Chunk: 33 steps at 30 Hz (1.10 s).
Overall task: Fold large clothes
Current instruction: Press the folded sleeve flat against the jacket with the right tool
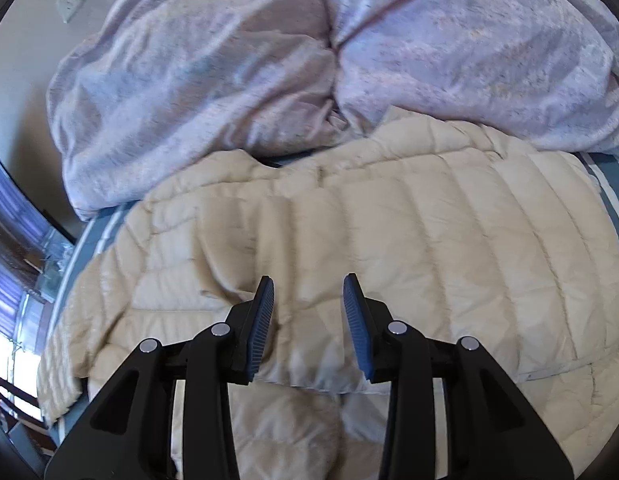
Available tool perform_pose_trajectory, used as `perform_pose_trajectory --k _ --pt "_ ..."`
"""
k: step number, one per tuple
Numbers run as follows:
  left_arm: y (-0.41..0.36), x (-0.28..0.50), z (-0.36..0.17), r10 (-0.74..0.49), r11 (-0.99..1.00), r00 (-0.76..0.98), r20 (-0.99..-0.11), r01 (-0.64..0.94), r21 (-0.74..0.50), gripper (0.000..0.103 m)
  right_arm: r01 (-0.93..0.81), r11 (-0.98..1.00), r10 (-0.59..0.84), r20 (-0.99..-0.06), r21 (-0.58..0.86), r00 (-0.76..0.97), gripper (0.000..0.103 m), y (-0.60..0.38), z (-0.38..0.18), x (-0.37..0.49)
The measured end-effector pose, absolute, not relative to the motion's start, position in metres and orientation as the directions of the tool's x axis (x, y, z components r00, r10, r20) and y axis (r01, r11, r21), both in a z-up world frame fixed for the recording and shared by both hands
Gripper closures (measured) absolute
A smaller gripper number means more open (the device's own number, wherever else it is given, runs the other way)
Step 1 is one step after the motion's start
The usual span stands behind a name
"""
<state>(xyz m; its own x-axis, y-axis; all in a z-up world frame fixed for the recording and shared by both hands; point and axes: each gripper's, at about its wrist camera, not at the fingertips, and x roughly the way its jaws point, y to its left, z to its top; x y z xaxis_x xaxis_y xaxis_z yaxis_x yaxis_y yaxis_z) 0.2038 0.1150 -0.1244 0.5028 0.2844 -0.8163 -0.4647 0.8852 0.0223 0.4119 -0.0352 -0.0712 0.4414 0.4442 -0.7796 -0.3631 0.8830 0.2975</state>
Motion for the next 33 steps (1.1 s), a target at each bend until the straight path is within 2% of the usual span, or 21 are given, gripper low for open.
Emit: perform_pose_trajectory --k 6,12,29,33 --pt "0.115 0.204 -0.124 0.284 0.885 0.503 -0.816 -0.465 0.022 0.002 -0.333 0.906 0.398 -0.793 0.261 0.462 0.047 -0.037 -0.080 0.415" --pt "0.115 0.204 -0.124 0.284 0.885 0.503 -0.816 -0.465 0.022 0.002 -0.331 0.919 0.359 -0.806 0.216 0.470 0.039 -0.032 -0.090 0.415" --pt "0.115 0.204 -0.124 0.285 0.885 0.502 -0.816 -0.465 0.023 0.002 -0.355 0.935 0.211 -0.829 0.016 0.518 0.032 -0.004 -0.117 0.409" --pt "0.115 0.203 -0.124 0.283 0.885 0.503 -0.817 -0.465 0.020 0.002 -0.360 0.932 0.228 -0.826 0.033 0.515 0.032 -0.005 -0.117 0.407"
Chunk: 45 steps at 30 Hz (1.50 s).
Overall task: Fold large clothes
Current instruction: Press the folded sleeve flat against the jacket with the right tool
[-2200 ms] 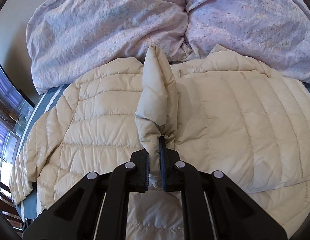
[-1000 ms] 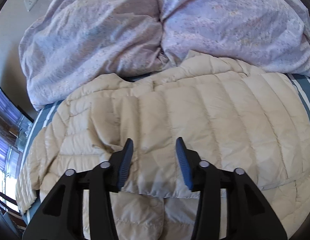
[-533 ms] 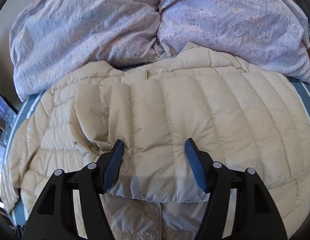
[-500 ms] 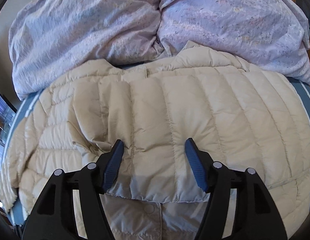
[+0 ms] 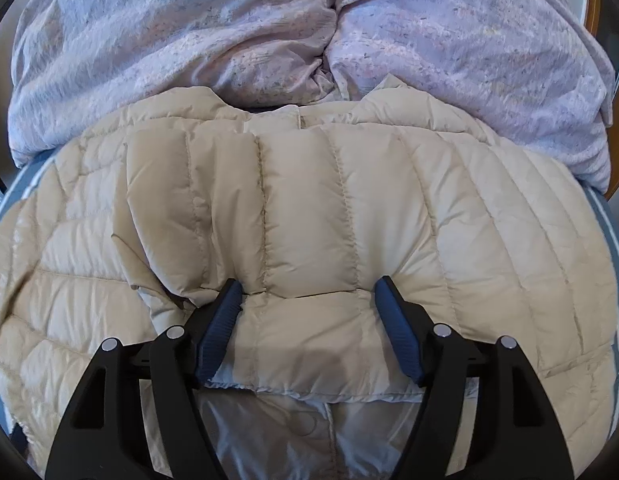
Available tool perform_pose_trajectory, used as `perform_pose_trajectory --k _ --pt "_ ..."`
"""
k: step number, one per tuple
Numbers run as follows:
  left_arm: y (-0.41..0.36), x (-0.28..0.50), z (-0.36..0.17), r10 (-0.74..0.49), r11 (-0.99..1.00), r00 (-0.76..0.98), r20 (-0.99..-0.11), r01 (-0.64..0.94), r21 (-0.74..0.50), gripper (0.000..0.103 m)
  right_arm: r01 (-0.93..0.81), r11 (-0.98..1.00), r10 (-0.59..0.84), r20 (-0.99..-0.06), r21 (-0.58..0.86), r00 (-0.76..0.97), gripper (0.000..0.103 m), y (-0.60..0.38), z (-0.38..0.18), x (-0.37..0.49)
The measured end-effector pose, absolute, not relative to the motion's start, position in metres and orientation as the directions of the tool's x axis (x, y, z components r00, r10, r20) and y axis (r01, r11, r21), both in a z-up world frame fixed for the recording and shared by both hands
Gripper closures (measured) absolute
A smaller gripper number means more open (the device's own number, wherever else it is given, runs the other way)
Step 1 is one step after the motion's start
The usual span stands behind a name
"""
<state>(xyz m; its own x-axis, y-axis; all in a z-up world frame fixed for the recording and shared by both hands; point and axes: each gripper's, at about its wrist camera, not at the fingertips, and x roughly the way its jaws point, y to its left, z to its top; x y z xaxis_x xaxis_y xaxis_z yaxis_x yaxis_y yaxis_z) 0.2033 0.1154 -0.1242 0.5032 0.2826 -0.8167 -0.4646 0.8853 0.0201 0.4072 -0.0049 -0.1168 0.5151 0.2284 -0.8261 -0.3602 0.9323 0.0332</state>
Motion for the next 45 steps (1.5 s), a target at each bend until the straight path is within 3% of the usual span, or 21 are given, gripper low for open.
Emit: perform_pose_trajectory --k 5,8,13,17,21,41,45 --pt "0.114 0.204 -0.124 0.281 0.885 0.504 -0.816 -0.465 0.018 0.002 -0.281 0.942 0.314 -0.781 0.184 0.540 0.032 -0.034 -0.100 0.411" --pt "0.114 0.204 -0.124 0.281 0.885 0.504 -0.816 -0.465 0.018 0.002 -0.239 0.958 0.271 -0.758 0.156 0.594 0.032 -0.047 -0.091 0.414" --pt "0.114 0.204 -0.124 0.281 0.885 0.505 -0.816 -0.465 0.018 0.002 -0.205 0.972 0.208 -0.817 0.113 0.537 0.030 -0.050 -0.112 0.423" --pt "0.114 0.204 -0.124 0.282 0.885 0.504 -0.816 -0.465 0.018 0.002 -0.260 0.964 0.183 -0.831 0.048 0.526 0.013 -0.032 -0.118 0.418" --pt "0.114 0.204 -0.124 0.282 0.885 0.504 -0.816 -0.465 0.018 0.002 -0.291 0.956 0.152 -0.828 -0.014 0.539 0.012 -0.018 -0.121 0.412" --pt "0.126 0.190 -0.115 0.267 0.872 0.520 -0.812 -0.489 -0.027 0.002 -0.285 0.958 0.188 -0.834 0.039 0.518 0.008 -0.025 -0.123 0.420" --pt "0.146 0.171 -0.096 0.340 0.835 0.519 -0.784 -0.550 -0.002 0.002 -0.285 0.958 0.190 -0.834 0.041 0.518 0.008 -0.026 -0.123 0.419"
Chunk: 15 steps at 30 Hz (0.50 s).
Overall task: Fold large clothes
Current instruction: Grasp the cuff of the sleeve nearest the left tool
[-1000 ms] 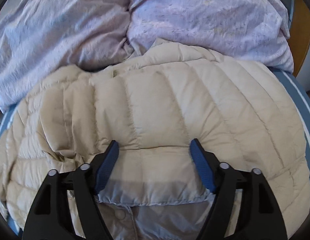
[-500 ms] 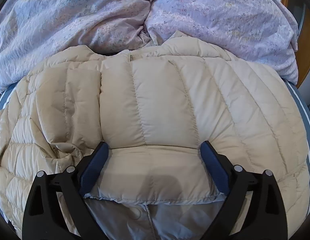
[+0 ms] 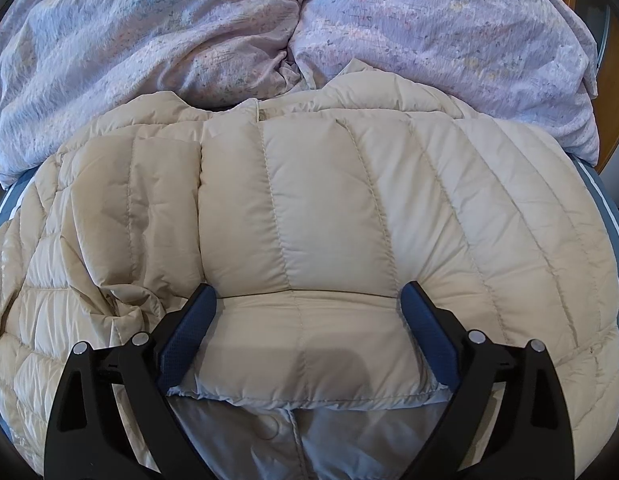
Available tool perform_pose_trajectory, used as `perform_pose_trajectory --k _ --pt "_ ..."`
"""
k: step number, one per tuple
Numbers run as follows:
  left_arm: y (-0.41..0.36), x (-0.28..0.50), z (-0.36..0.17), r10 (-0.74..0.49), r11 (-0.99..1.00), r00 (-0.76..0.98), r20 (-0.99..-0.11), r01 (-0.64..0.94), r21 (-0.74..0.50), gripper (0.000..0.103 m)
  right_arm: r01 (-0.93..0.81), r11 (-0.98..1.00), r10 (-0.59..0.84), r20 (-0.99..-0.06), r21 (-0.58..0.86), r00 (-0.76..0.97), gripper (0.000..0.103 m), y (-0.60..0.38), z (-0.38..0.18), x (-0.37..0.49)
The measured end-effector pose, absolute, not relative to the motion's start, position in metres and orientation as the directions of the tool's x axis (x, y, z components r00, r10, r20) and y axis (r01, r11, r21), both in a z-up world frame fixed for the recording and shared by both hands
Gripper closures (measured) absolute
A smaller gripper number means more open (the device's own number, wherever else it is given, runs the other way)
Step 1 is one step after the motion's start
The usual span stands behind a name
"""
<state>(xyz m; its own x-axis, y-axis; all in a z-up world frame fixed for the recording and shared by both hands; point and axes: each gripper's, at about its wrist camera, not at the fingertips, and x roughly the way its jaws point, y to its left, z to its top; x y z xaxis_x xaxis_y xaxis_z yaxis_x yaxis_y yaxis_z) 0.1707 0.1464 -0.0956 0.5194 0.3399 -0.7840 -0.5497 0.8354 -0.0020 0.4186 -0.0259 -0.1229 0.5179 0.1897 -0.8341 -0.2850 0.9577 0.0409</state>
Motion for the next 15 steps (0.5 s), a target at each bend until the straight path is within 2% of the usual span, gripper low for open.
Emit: perform_pose_trajectory --k 8,15 --pt "0.214 0.122 -0.072 0.495 0.727 0.443 -0.748 -0.683 0.077 0.002 -0.281 0.959 0.190 -0.834 0.044 0.519 0.007 -0.025 -0.123 0.418" --pt "0.271 0.069 -0.072 0.558 0.613 0.349 -0.753 -0.785 0.090 0.002 -0.278 0.959 0.189 -0.834 0.045 0.519 0.007 -0.026 -0.123 0.418"
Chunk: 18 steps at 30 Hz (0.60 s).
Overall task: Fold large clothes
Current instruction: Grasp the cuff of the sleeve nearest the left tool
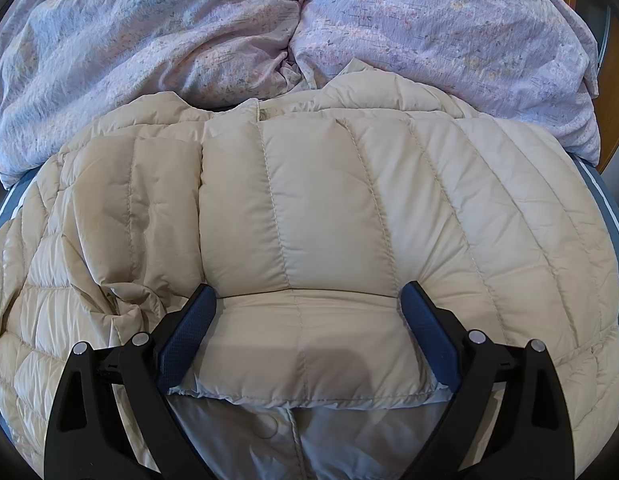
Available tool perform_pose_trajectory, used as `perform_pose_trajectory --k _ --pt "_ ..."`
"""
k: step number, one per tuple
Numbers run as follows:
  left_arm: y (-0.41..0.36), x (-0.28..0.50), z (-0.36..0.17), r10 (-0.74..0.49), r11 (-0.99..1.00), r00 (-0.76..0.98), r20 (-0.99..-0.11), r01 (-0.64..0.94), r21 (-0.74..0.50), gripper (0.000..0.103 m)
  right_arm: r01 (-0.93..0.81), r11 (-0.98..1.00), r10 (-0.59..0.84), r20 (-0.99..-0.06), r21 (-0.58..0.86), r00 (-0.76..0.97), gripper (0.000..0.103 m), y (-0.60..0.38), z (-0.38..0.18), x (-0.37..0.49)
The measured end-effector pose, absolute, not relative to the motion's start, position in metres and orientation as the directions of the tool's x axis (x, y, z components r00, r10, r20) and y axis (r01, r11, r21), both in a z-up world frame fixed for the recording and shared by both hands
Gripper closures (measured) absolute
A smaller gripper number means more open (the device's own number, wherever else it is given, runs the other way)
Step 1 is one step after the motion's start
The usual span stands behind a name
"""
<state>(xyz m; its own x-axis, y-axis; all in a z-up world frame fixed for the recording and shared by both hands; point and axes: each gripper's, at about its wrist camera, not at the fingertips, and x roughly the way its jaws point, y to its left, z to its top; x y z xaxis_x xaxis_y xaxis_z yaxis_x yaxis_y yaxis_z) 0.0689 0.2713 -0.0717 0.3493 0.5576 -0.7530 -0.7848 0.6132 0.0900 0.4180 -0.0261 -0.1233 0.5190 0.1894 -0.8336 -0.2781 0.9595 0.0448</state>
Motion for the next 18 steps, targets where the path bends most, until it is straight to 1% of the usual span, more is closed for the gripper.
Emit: perform_pose_trajectory --k 3,7,12,14,16,18 --pt "0.290 0.044 -0.072 0.591 0.560 0.301 -0.749 -0.821 0.111 0.003 -0.279 0.959 0.191 -0.833 0.047 0.518 0.007 -0.026 -0.123 0.418" --pt "0.315 0.015 -0.076 0.593 0.498 0.261 -0.761 -0.863 0.092 0.010 -0.277 0.960 0.191 -0.833 0.047 0.519 0.007 -0.026 -0.123 0.418" --pt "0.335 0.001 -0.090 0.556 0.464 0.254 -0.792 -0.885 0.042 0.016 -0.279 0.959 0.193 -0.833 0.049 0.518 0.007 -0.027 -0.123 0.418" --pt "0.342 -0.003 -0.098 0.522 0.456 0.261 -0.812 -0.890 0.007 0.023 -0.278 0.959 0.193 -0.833 0.049 0.519 0.007 -0.026 -0.123 0.417" --pt "0.344 -0.006 -0.106 0.491 0.451 0.270 -0.829 -0.892 -0.024 0.027 -0.278 0.959 0.193 -0.833 0.049 0.518 0.007 -0.027 -0.123 0.417" --pt "0.342 -0.006 -0.107 0.500 0.447 0.271 -0.823 -0.894 -0.024 0.029 -0.278 0.959 0.193 -0.833 0.050 0.518 0.007 -0.027 -0.123 0.417"
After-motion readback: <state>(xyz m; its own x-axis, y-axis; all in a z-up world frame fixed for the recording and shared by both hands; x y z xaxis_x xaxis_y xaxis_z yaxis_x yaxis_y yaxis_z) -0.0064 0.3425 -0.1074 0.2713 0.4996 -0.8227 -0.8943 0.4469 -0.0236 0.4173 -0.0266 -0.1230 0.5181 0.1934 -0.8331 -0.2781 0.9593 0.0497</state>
